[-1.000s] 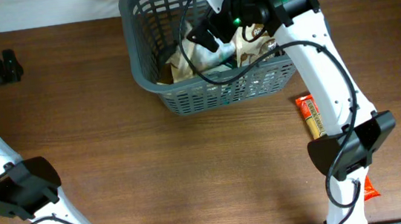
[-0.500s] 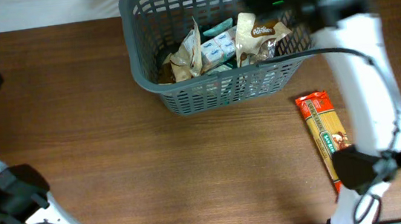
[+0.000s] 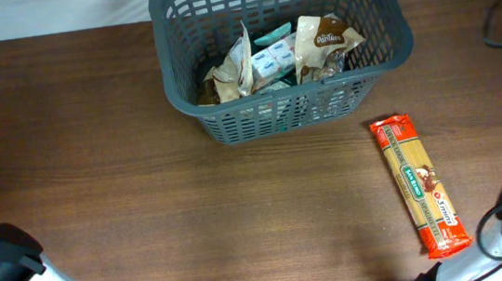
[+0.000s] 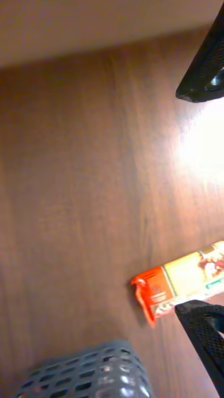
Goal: Pack container
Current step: 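Move the right gripper to the top end of the spaghetti package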
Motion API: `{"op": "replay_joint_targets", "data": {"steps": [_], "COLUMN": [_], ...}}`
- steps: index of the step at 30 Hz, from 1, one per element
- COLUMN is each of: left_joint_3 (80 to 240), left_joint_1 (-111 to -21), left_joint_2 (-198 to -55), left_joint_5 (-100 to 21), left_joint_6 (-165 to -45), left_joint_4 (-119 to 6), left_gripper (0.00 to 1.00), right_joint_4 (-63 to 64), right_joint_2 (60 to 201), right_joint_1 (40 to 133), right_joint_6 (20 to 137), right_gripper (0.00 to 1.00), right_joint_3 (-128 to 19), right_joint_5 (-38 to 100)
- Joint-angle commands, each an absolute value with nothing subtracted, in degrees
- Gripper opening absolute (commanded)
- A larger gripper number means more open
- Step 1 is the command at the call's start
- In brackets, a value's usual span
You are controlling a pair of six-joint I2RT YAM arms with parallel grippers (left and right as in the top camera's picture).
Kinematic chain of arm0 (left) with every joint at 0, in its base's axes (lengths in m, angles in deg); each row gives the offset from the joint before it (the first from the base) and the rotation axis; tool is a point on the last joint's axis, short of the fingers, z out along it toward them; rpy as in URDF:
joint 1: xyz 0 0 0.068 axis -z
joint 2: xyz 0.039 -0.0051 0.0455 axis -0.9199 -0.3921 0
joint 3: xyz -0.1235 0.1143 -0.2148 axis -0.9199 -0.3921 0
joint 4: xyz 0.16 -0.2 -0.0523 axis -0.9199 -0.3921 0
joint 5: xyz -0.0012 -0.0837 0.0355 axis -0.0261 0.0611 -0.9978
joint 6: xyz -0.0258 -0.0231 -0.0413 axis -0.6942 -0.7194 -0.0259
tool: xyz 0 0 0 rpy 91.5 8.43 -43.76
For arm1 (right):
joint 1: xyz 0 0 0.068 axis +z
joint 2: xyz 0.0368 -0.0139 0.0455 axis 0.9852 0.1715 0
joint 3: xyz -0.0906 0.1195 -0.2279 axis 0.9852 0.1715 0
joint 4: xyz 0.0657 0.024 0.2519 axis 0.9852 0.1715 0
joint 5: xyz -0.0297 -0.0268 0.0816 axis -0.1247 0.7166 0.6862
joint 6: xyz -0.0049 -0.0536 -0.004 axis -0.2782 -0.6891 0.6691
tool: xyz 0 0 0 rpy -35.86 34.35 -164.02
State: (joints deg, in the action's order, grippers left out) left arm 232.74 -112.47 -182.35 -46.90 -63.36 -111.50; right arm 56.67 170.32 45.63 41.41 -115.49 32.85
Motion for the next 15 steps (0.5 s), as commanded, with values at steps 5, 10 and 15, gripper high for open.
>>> {"op": "replay_joint_targets", "data": {"steps": [5,10,15], "left_joint_3": [232.8,232.8,232.8], "left_joint_1": [-112.4,-112.4,-112.4], "left_joint_2": [-181.9,-181.9,-181.9], "left_joint_5": [-44.9,-45.0,-45.8], "left_joint_6": [-62.2,-60.9,-60.9], "left_joint_4": [-112.1,-112.4,-112.4], "left_gripper": [0.99,0.99,0.99], "right_joint_4": [53.5,49.6,50.1], "right_joint_2": [172.4,172.5,172.5], "right_joint_1": [38.7,40.8,48.2], "right_joint_6": [33.1,31.3,28.8], "right_gripper": [1.00,0.95,0.96], "right_joint_3": [-89.5,-73.9,-69.9], "right_joint_5": [43.0,45.0,42.1]}}
